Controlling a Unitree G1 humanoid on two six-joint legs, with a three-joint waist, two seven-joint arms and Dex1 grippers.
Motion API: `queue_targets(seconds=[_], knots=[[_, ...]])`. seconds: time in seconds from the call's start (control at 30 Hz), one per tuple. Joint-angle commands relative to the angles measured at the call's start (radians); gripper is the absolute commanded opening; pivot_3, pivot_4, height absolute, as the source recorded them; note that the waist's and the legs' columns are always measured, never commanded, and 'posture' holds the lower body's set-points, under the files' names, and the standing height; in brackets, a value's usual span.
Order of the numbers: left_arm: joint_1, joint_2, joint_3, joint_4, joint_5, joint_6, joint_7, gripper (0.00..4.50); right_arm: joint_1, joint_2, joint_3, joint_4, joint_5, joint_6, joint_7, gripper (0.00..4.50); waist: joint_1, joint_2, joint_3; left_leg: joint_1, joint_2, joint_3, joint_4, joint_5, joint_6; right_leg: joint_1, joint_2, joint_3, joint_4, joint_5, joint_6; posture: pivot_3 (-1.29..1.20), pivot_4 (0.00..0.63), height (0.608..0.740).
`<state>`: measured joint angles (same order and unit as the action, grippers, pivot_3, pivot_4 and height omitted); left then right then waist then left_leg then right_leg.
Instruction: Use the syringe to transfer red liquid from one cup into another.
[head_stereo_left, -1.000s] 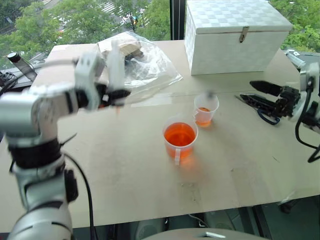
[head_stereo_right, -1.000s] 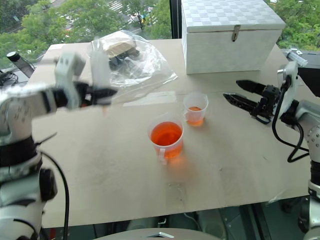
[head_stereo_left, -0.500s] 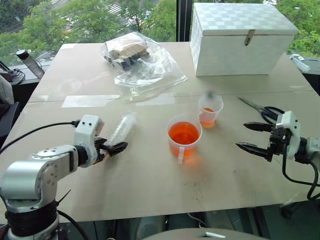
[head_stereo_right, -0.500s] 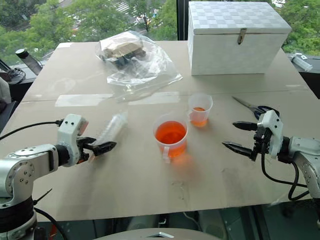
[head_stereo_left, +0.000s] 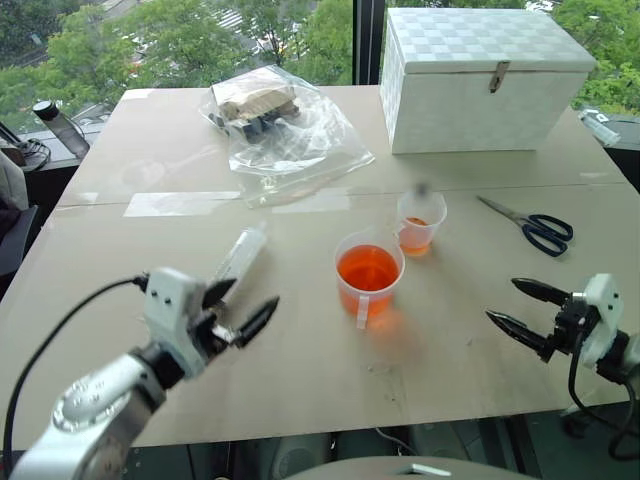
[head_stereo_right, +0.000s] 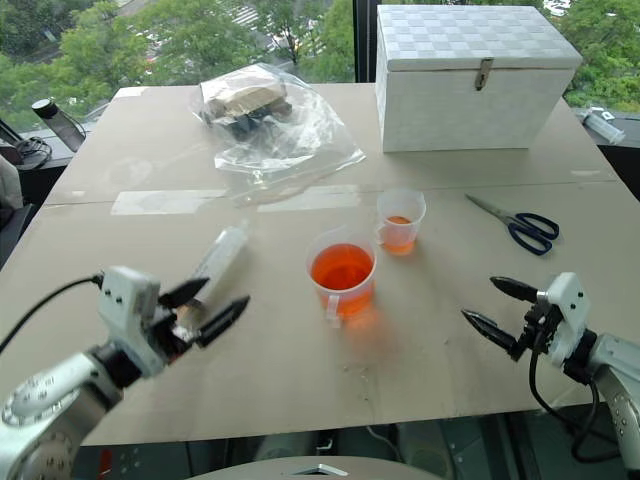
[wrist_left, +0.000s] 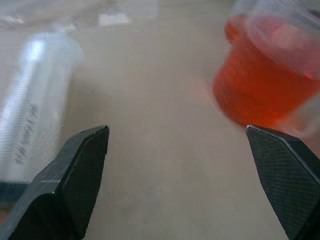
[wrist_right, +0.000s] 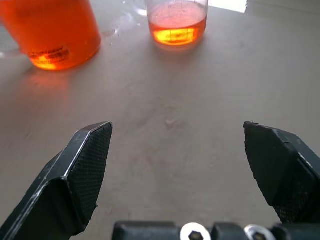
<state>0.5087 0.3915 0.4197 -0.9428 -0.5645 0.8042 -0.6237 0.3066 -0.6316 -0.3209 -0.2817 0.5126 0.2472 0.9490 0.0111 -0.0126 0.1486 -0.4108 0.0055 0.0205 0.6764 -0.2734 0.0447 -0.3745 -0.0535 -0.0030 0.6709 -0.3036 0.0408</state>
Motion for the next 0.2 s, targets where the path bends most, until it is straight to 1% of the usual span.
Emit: queue_targets(seconds=[0.03,0.07,0.13,0.2], knots=[[0.198,-0.002,-0.129,0.039,0.167,-0.257,-0.051,4.45,0.027,0.015,-0.024,-0.053,0.027,-0.020,-0.008,4.50,-0.003,0.001,-0.001,0.002,0.000,0.001,-0.001,-0.001,0.001,0.002,0.000,0.001,0.000,0.000,0.000,0.00,0.150,0.740],[0.233,-0.008,-0.146,0.074,0.202,-0.314,-0.048,4.45,0.037,0.011,-0.024,-0.057,0.029,-0.014,-0.003,4.50,-0.002,0.002,-0.001,0.007,0.000,0.003,-0.004,-0.003,0.004,0.005,0.000,0.002,-0.001,-0.001,-0.001,0.00,0.150,0.740],[0.278,-0.015,-0.172,0.138,0.259,-0.425,-0.044,4.45,0.046,0.008,-0.023,-0.044,0.014,-0.045,0.013,4.50,0.003,0.005,-0.003,0.017,0.000,0.002,-0.008,-0.004,0.006,0.015,0.000,0.002,-0.008,-0.002,-0.005,0.00,0.150,0.740],[0.279,-0.012,-0.181,0.188,0.288,-0.495,-0.045,4.45,0.029,0.012,-0.031,0.007,0.003,-0.087,0.027,4.50,0.005,0.006,-0.003,0.017,0.000,0.002,-0.008,-0.004,0.006,0.015,0.000,0.002,-0.008,-0.002,-0.005,0.00,0.150,0.740]])
